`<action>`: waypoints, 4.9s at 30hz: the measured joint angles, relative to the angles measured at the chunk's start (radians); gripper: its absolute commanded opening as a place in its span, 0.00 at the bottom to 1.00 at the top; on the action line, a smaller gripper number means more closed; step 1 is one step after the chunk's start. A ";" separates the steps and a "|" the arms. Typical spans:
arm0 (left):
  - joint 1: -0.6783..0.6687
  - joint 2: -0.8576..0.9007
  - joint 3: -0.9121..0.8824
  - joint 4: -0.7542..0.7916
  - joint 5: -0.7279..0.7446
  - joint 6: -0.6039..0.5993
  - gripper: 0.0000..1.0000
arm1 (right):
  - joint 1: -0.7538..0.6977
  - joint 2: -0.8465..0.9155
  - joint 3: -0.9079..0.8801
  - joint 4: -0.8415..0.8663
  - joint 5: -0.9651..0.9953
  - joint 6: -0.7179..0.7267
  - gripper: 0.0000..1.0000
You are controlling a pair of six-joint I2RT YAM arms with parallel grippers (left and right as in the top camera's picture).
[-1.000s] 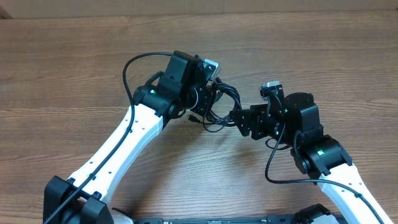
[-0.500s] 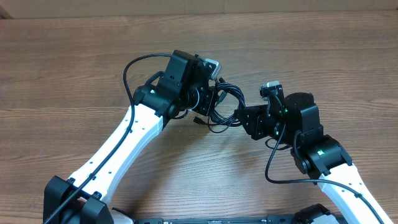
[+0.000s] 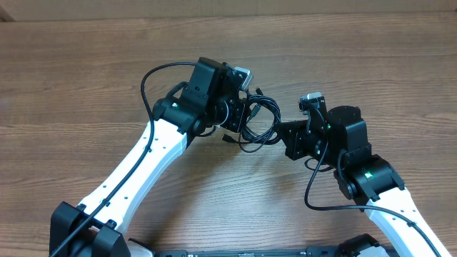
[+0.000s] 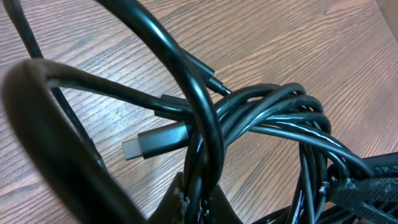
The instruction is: Untangle cables
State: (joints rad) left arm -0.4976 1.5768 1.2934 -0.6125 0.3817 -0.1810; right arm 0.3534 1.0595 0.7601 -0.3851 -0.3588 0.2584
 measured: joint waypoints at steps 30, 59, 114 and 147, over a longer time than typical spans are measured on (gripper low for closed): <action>-0.010 0.000 0.000 -0.054 -0.351 -0.341 0.04 | 0.000 0.000 0.000 0.004 0.053 0.082 0.96; -0.014 0.001 -0.001 -0.021 -0.019 -0.106 0.04 | 0.001 0.000 0.000 0.004 0.059 0.085 0.04; 0.002 0.002 -0.003 -0.072 -0.179 -0.239 0.04 | 0.000 0.000 0.000 0.000 0.059 0.081 0.04; 0.003 0.003 -0.005 -0.030 0.007 -0.019 0.04 | 0.000 0.057 0.000 0.014 0.060 0.079 0.09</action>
State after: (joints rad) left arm -0.4946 1.5799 1.2888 -0.6422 0.3885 -0.2001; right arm 0.3538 1.1168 0.7601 -0.3710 -0.2985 0.3378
